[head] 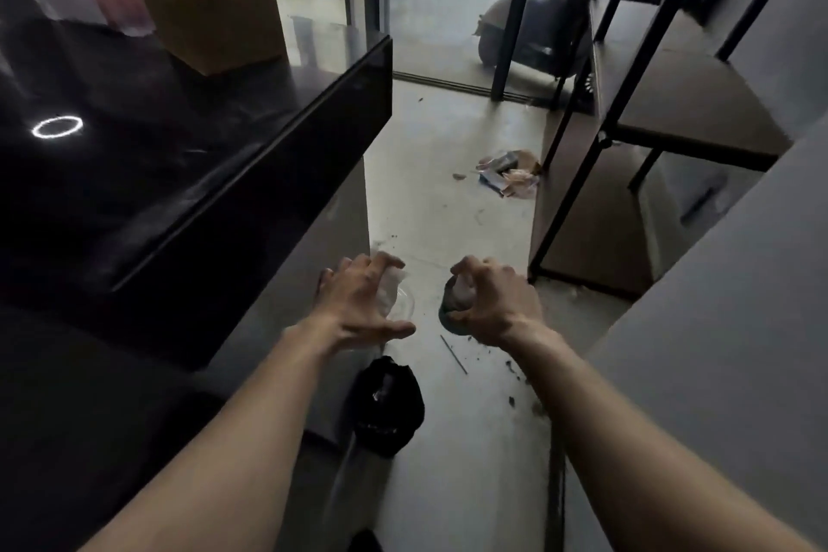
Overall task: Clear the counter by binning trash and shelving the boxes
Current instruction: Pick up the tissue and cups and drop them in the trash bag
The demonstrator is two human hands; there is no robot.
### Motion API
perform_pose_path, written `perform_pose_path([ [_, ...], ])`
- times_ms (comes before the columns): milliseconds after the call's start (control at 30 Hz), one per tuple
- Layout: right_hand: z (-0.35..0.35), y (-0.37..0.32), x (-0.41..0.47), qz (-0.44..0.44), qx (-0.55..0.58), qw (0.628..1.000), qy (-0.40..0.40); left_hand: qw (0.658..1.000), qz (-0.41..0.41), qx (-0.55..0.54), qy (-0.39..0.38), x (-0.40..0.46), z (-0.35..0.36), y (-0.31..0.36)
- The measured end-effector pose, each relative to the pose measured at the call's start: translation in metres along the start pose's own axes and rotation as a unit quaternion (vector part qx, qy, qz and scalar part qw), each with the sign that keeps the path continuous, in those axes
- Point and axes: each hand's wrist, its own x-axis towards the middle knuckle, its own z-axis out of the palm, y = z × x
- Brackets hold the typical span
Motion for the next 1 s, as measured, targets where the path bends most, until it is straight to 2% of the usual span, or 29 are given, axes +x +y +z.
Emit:
perform_pose_path([
  [300, 0.169, 0.056, 0.079, 0.033, 0.024, 0.998, -0.057, 0.989, -0.113, -0.094, -0.028, 0.063, 0.150, -0.101],
  [567, 0.309, 0.120, 0.124, 0.030, 0.036, 0.990, -0.134, 0.973, -0.210, -0.081, -0.046, 0.096, 0.297, -0.153],
  [833, 0.405, 0.164, 0.162, 0.013, 0.029, 0.984, -0.175, 0.951, -0.281, -0.092, -0.086, 0.114, 0.409, -0.193],
  [1000, 0.454, 0.173, 0.185, 0.004, 0.028, 0.983, -0.184, 0.953, -0.282, -0.086, -0.068, 0.142, 0.450, -0.223],
])
